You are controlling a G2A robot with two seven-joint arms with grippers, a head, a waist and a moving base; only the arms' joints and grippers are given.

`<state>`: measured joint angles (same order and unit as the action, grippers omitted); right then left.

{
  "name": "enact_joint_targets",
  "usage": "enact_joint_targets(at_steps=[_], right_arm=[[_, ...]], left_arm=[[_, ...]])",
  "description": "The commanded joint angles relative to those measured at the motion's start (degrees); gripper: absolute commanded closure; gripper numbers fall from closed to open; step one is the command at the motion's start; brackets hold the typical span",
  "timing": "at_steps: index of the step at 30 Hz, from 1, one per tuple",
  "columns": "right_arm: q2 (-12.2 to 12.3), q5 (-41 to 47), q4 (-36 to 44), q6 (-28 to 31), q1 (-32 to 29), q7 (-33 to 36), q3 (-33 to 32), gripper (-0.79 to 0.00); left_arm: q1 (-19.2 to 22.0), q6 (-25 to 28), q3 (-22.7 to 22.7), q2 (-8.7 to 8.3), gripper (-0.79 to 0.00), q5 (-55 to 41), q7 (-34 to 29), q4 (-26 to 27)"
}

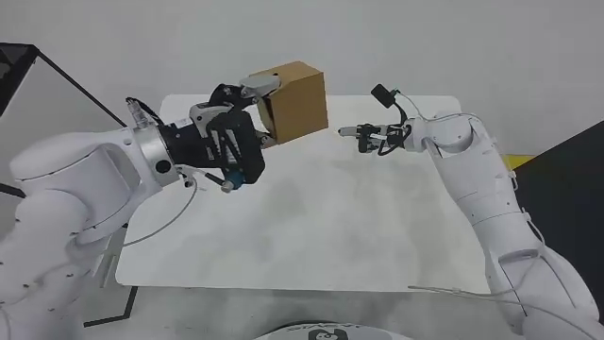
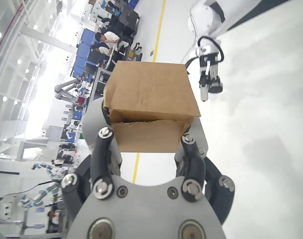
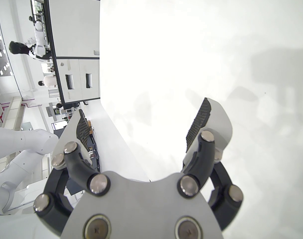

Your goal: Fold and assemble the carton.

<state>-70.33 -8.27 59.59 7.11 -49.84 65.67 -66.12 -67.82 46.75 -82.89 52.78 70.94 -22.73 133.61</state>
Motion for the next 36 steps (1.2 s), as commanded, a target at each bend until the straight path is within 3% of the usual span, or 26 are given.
enact_joint_targets(at_steps=[1, 6, 13, 18, 27, 36], right_arm=[[0.0, 0.0, 0.0, 0.0, 0.0, 0.0, 0.0, -0.785], [0.0, 0.0, 0.0, 0.0, 0.0, 0.0, 0.0, -0.785], [0.0, 0.0, 0.0, 0.0, 0.0, 0.0, 0.0, -0.785], [0.0, 0.0, 0.0, 0.0, 0.0, 0.0, 0.0, -0.785], [0.0, 0.0, 0.0, 0.0, 0.0, 0.0, 0.0, -0.785], [0.0, 0.0, 0.0, 0.0, 0.0, 0.0, 0.0, -0.785]], left_arm=[[-1.2, -2.1, -0.6, 0.11, 0.000, -7.8, 1.5, -1.2], [-3.5, -5.0, -1.8, -0.01, 0.000, -21.4, -1.4, -2.5], [-3.5, -5.0, -1.8, -0.01, 0.000, -21.4, -1.4, -2.5], [-6.7, -10.8, -1.2, 0.08, 0.000, -30.9, -3.5, -3.6], [-8.9, -20.9, -2.0, 0.13, 0.000, -51.5, -7.7, -2.5], [-8.6, -21.2, -2.2, 0.21, 0.000, -53.0, -6.9, -2.2]])
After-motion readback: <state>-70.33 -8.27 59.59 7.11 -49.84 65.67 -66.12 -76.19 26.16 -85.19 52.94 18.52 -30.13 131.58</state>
